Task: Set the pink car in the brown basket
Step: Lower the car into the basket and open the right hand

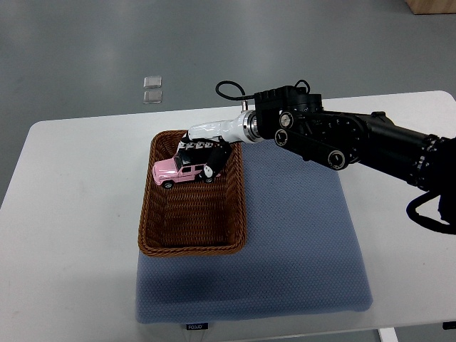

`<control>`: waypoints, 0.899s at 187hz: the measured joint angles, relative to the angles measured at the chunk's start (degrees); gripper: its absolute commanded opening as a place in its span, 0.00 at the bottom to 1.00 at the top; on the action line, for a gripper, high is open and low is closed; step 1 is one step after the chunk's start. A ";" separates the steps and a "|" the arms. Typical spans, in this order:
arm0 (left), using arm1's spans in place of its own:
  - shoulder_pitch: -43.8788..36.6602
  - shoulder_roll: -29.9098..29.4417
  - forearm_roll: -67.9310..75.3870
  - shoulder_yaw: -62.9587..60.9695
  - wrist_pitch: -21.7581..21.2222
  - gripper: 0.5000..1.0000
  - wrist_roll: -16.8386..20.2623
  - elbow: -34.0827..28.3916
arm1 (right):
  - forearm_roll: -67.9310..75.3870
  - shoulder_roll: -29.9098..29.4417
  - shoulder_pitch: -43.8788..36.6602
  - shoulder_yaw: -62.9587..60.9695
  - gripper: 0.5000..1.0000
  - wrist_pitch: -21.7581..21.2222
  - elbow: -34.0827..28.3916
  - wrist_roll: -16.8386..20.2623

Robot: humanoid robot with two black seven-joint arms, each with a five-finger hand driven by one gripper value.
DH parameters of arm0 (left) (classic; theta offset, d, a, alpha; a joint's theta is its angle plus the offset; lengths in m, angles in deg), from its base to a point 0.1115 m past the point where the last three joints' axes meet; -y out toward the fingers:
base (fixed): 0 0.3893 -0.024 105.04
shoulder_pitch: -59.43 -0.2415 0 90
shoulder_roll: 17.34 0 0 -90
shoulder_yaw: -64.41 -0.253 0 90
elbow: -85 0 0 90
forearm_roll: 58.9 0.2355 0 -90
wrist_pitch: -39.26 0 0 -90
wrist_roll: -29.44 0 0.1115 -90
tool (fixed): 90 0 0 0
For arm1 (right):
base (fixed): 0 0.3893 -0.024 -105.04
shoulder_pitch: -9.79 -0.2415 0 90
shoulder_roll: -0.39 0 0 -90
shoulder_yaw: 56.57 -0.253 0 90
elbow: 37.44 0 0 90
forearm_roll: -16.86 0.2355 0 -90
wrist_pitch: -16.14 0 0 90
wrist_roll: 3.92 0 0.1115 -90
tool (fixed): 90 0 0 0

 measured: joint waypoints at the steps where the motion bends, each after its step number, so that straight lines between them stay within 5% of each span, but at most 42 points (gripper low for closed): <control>1: 0.00 0.00 0.00 0.00 0.00 1.00 0.00 0.00 | 0.00 0.00 0.05 0.00 0.00 0.03 0.04 0.00; 58: -0.02 0.00 0.00 0.00 0.00 1.00 0.00 -0.22 | -0.35 -0.03 2.22 1.89 0.00 2.77 1.00 -0.41; 80: -0.02 0.00 0.00 0.01 0.00 1.00 0.00 -0.36 | -0.36 -0.03 2.61 1.98 0.36 3.05 1.01 -0.51; 122: -0.03 0.00 -0.01 0.15 0.00 1.00 0.00 -0.45 | -0.31 -0.03 3.08 1.99 0.71 3.06 0.96 -0.71; 138: -0.03 0.00 -0.04 0.18 0.00 1.00 0.00 -0.46 | -0.07 -0.03 3.07 1.86 0.79 3.04 0.93 -0.72; 168: -0.02 0.00 -0.05 0.19 0.00 1.00 0.00 -0.46 | 0.75 -0.03 2.77 -0.32 0.80 2.82 0.92 -0.72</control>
